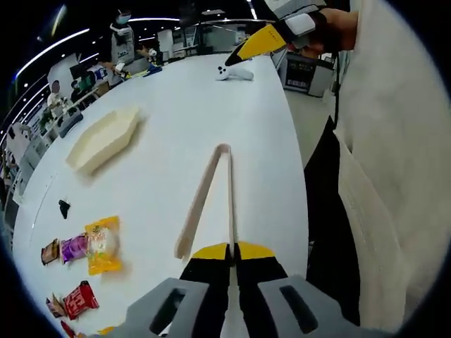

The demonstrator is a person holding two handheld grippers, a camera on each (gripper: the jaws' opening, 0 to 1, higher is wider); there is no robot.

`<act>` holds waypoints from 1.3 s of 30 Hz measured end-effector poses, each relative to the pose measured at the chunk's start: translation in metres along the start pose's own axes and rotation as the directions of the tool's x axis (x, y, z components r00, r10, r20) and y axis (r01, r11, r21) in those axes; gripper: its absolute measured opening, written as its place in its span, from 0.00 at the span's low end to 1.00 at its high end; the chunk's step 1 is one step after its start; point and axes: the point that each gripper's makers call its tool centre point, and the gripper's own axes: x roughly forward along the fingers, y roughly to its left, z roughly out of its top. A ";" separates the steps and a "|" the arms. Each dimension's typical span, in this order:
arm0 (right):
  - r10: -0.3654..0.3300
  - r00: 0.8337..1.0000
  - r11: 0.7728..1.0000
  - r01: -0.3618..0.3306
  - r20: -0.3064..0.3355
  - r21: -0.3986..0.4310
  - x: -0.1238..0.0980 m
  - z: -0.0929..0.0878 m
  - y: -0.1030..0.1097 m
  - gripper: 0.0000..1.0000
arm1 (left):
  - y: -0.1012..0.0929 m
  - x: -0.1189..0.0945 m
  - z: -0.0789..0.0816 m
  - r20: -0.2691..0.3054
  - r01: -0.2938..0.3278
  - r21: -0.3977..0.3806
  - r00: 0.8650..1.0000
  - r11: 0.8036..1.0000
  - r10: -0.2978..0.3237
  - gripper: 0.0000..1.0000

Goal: Place the target food into the container with the food tongs after gripping and lifting it, then release it inside without dropping or visibly crushing the food.

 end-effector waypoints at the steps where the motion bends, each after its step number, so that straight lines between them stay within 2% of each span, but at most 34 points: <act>1: 0.003 1.000 1.000 -0.003 -0.001 0.000 0.001 0.000 0.000 0.38 | 0.000 -0.004 0.002 0.011 0.003 -0.003 1.000 1.000 -0.003 0.00; 7: 0.024 1.000 0.999 -0.024 -0.009 -0.023 0.004 0.002 0.004 0.38 | 0.006 -0.023 0.012 0.063 -0.007 -0.028 0.998 1.000 0.009 0.00; 12: 0.056 0.998 0.996 -0.057 -0.015 -0.063 0.006 0.006 0.009 0.38 | 0.006 -0.036 0.018 0.083 -0.001 -0.016 0.997 1.000 0.002 0.00; 18: 0.128 0.992 0.986 -0.129 -0.013 -0.104 0.008 0.015 0.020 0.39 | -0.001 -0.047 0.026 0.118 0.032 -0.022 0.993 0.999 -0.029 0.00; 21: 0.181 0.983 0.973 -0.183 -0.029 -0.140 0.009 0.018 0.029 0.39 | -0.005 -0.054 0.030 0.141 0.048 -0.031 0.989 0.998 -0.043 0.00; 26: 0.272 0.959 0.937 -0.282 -0.075 -0.209 0.011 0.021 0.050 0.40 | -0.009 -0.068 0.042 0.191 0.076 -0.033 0.979 0.997 -0.068 0.00; 28: 0.307 0.948 0.920 -0.319 -0.087 -0.227 0.012 0.025 0.058 0.40 | -0.010 -0.073 0.047 0.196 0.079 -0.015 0.978 0.997 -0.075 0.00; 30: 0.320 0.943 0.913 -0.333 -0.092 -0.236 0.012 0.027 0.062 0.41 | -0.011 -0.075 0.050 0.198 0.076 0.003 0.977 0.997 -0.075 0.00; 33: 0.369 0.920 0.866 -0.391 -0.129 -0.312 0.012 0.033 0.076 0.41 | -0.012 -0.081 0.060 0.222 0.093 0.013 0.971 0.996 -0.093 0.00; 37: 0.396 0.896 0.804 -0.444 -0.199 -0.396 0.014 0.032 0.088 0.41 | -0.014 -0.080 0.061 0.210 0.096 0.036 0.972 0.995 -0.101 0.00; 39: 0.402 0.888 0.783 -0.459 -0.223 -0.420 0.015 0.030 0.092 0.42 | -0.015 -0.080 0.062 0.210 0.098 0.042 0.972 0.994 -0.104 0.00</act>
